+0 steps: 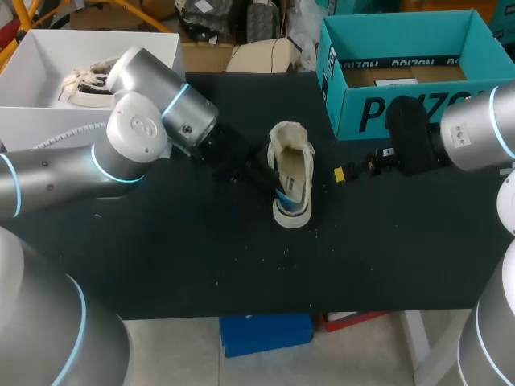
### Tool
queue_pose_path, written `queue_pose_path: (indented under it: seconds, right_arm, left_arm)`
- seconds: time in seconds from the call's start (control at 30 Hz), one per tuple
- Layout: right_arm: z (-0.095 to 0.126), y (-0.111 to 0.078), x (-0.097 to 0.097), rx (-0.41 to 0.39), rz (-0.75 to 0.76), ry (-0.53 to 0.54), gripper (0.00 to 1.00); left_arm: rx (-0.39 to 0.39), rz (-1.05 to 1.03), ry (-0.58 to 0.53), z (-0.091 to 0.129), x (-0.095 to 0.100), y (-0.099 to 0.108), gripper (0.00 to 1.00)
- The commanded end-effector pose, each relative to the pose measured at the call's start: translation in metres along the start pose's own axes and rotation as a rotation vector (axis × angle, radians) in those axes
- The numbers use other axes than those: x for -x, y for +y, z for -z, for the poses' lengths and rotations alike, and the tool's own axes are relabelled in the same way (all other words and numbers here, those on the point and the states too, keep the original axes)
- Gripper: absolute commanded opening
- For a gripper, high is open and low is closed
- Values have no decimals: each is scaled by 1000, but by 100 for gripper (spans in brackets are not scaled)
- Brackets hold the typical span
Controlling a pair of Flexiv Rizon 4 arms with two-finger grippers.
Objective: Take the shoe out of the shoebox, open the shoe tongue, remove and reinsert the insole, then place the shoe into the shoebox
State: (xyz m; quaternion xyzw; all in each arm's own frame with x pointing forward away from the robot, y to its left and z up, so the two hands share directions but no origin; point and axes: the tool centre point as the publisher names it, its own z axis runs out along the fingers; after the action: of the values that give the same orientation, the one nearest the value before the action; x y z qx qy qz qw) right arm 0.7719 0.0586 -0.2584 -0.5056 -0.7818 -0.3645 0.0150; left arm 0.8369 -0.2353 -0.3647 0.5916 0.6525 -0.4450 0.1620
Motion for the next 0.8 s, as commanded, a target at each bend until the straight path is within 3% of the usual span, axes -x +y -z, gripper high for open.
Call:
queue_pose_path:
  seconds: [0.03,0.37,0.47,0.53,0.6,0.73,0.77,0.8]
  right_arm:
    - [0,1,-1,-2,0,-2,100]
    - [0,1,-1,-2,0,-2,100]
    - [0,1,-1,-2,0,-2,100]
    - [0,1,-1,-2,0,-2,100]
    - [0,1,-1,-2,0,-2,100]
    - [0,1,-1,-2,0,-2,100]
    - [0,1,-1,-2,0,-2,100]
    - [0,1,-1,-2,0,-2,100]
  left_arm:
    - [11,1,1,-4,2,6,0]
    - [24,-5,33,-7,5,9,0]
    - [26,-10,77,-11,3,8,0]
    - [62,-37,190,-16,0,6,0]
    - [28,-35,178,-20,0,4,0]
    - [33,-37,211,-24,-2,3,0]
    - [32,-36,212,-25,-2,3,4]
    - [31,-36,213,-25,-2,3,22]
